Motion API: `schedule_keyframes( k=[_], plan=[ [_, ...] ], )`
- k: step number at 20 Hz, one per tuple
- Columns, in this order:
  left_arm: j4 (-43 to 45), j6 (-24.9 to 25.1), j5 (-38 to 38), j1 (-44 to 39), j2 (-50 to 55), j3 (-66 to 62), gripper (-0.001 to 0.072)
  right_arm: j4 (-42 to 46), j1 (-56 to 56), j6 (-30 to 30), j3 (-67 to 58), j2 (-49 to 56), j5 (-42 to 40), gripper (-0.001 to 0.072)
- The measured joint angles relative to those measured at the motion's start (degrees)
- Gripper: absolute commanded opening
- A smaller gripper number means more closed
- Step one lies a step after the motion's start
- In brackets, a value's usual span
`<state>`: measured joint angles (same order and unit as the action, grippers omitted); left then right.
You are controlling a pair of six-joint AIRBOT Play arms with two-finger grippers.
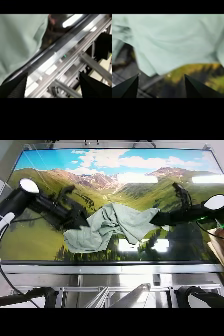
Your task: Fold the shirts.
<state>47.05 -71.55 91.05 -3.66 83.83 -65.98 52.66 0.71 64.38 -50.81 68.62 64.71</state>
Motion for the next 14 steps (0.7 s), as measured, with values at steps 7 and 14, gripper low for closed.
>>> schedule_keyframes(
  k=[7, 14],
  plan=[
    [1.2, 1.8, -12.2, 1.9, -3.6, 18.2, 0.0700, 1.3, -0.1, 2.6, 6.4, 4.8, -3.2, 0.0598],
    [-6.6, 5.7, -21.6, -2.1, 2.6, 22.6, 0.0176, -21.1, -2.6, -9.0, 8.9, 15.3, -5.8, 0.0141]
  ],
)
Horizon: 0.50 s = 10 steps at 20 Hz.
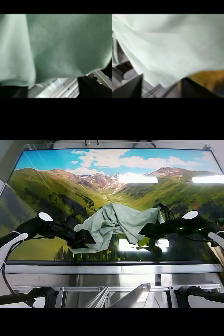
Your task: Fold the shirts.
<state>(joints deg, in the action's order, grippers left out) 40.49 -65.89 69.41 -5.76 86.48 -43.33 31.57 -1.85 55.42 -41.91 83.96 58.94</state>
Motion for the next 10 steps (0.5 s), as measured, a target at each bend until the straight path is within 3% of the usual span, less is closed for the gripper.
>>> schedule_keyframes(
  k=[1, 5, 10],
  plan=[
    [0.4, 0.2, -1.4, -0.4, 1.2, 0.1, 0.0008, -3.2, -0.8, -2.1, 0.0, 1.2, -0.1, 0.0035],
    [0.3, 0.6, -1.7, -1.1, 2.7, -3.1, 0.0016, -12.4, -2.1, -8.8, -0.9, 2.7, 2.6, 0.0021],
    [-3.2, 0.6, 5.3, -0.5, -3.5, -12.9, 0.0016, -16.1, 2.3, -10.4, -4.9, -5.4, 12.7, 0.0022]
  ],
)
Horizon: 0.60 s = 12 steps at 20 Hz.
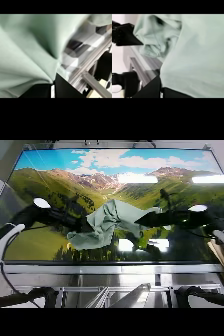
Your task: Fold the shirts.
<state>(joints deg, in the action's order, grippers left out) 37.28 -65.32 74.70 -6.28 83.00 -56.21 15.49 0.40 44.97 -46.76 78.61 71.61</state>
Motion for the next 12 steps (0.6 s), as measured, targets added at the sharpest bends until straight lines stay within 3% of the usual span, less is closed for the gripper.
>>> schedule_keyframes(
  k=[7, 12],
  plan=[
    [-4.5, -2.7, 7.2, 7.2, -20.9, -16.7, 0.0021, -2.8, 17.9, 5.1, -11.6, -24.7, 7.1, 0.0021],
    [-5.3, -3.0, 3.7, 19.4, -38.5, -28.9, 0.0029, -16.9, 31.5, 5.0, -20.3, -40.2, 7.5, 0.0022]
  ],
)
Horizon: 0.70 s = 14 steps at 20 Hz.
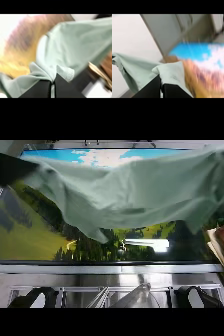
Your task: Fold the shirts.
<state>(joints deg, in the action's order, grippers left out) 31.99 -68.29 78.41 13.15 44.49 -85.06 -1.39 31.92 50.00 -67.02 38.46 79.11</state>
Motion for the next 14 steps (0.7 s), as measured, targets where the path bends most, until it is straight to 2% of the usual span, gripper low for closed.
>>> schedule_keyframes(
  k=[3, 6, 10, 14],
  plan=[
    [3.7, 0.9, -2.1, 9.4, -8.0, -6.5, 0.0031, -6.7, 3.4, -1.2, -3.0, -5.5, -3.4, 0.0022],
    [10.2, 0.3, -2.8, 12.0, -10.4, -8.3, 0.0031, -5.7, 4.4, -1.2, -4.2, -7.4, -6.0, 0.0022],
    [14.2, 0.2, -0.2, 3.8, -4.2, -2.9, 0.0032, 6.2, 1.1, 3.1, -0.9, -4.9, -7.0, 0.0022],
    [16.5, 2.7, 0.3, -7.0, 11.4, 4.2, 0.0031, 15.6, -6.4, 4.5, 11.0, 2.4, -10.1, 0.0023]
  ],
)
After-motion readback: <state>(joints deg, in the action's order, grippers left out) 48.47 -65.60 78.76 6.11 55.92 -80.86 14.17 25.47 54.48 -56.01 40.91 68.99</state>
